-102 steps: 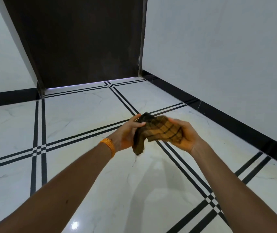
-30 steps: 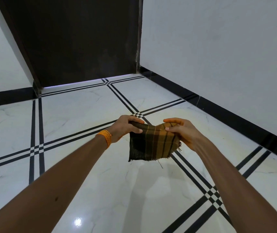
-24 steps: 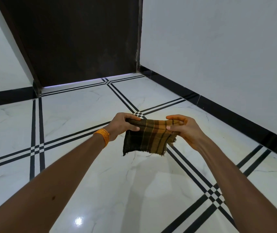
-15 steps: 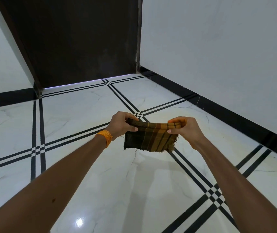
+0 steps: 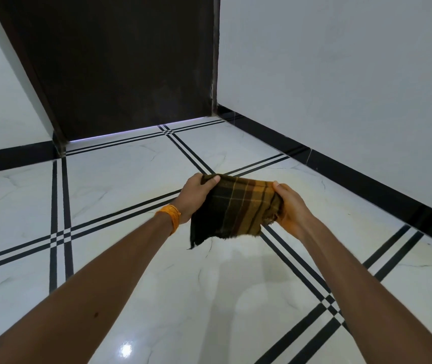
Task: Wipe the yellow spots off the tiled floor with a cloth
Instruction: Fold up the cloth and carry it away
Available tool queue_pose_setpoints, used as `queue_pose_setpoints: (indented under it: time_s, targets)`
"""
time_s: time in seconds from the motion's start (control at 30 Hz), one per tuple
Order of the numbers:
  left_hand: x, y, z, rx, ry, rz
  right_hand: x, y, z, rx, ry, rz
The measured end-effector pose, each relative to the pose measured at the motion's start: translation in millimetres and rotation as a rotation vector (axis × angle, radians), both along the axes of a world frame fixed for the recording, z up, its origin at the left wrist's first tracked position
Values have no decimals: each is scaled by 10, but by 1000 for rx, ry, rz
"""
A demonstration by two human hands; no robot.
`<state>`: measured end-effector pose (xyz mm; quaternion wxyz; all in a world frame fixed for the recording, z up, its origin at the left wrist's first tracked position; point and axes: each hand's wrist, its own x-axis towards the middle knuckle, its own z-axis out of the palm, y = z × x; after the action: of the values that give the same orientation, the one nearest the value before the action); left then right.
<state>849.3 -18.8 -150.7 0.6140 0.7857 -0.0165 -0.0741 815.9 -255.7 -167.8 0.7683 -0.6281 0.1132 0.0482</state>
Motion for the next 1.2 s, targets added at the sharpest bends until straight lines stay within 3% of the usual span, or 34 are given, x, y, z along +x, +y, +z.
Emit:
queue_pose_setpoints:
  time_s: [0.17,0.27,0.4,0.53,0.73,0.93,1.07,1.2]
  targets:
    - [-67,88,82,-314,571,-182,-66,-23,22,406,139,-60]
    - [-61,57,101,-407,641,-195,-94,-32,33,437,137,-33]
    - [-36,-77,109,-537,566,-140,-178,79,-201,449,277,96]
    - [25,-53,42,-454,392,-88,-179,138,-218,384,301,235]
    - [92,10,-63,-381,366,32,-22,40,-169,469,209,101]
    - [41,94,-2,-389,365,-42,-63,43,-234,186,29,58]
    - [40,185,-54,-93,177,-212,-56,-63,-175,-175,-111,81]
    - [44,105,-99,67,-31,-124,-53,-78,-124,-249,-199,90]
